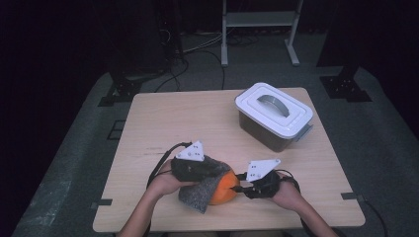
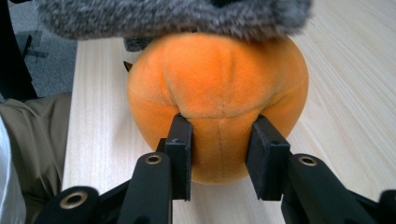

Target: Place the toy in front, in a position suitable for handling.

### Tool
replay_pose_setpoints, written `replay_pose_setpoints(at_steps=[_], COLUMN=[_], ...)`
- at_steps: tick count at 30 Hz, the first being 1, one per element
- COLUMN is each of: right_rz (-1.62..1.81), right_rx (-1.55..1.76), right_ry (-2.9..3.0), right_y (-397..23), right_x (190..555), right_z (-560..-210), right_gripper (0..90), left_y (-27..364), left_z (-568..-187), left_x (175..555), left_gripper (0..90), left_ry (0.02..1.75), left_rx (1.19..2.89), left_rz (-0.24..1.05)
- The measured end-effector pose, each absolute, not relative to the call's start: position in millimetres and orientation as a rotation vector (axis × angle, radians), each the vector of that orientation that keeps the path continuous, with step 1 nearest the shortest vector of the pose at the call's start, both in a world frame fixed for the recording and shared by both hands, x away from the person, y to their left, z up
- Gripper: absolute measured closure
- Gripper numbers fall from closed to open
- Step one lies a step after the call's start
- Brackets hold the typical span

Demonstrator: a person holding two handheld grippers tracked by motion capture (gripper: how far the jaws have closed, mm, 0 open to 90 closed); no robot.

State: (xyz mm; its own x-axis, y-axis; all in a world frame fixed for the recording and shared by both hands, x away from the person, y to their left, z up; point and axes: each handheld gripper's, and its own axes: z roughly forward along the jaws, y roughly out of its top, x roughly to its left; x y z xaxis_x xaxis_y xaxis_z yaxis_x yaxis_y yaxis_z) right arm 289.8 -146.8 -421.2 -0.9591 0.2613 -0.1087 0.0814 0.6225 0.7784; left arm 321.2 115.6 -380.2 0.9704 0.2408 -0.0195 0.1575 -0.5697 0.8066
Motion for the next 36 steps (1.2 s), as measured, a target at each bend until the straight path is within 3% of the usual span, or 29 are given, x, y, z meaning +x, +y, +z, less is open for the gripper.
replay_pose_setpoints(at_steps=[5,10,16,20,22,25,36], right_rz=[1.255,1.309,1.357,1.319,1.283,1.255,1.226], right_rx=[0.301,0.388,0.446,0.455,0.413,0.353,0.357], right_ry=[2.643,2.697,2.692,2.684,2.677,2.665,2.698], right_y=[-152,-152,-149,-145,-145,-149,-176], right_x=[292,297,298,297,295,294,302], right_z=[-423,-420,-419,-424,-424,-424,-425], right_gripper=[62.4,39.3,31.6,37.3,48.1,57.4,60.4], left_y=[131,131,121,112,110,110,131], left_z=[-391,-395,-394,-392,-393,-392,-398], left_x=[325,324,317,313,314,316,322], left_gripper=[79.4,79.4,79.3,79.3,79.3,79.3,79.2], left_ry=[0.340,0.339,0.305,0.268,0.263,0.269,0.341], left_rx=[2.173,2.168,2.173,2.179,2.181,2.168,2.180], left_rz=[0.091,0.069,0.047,0.034,0.034,0.031,0.072])
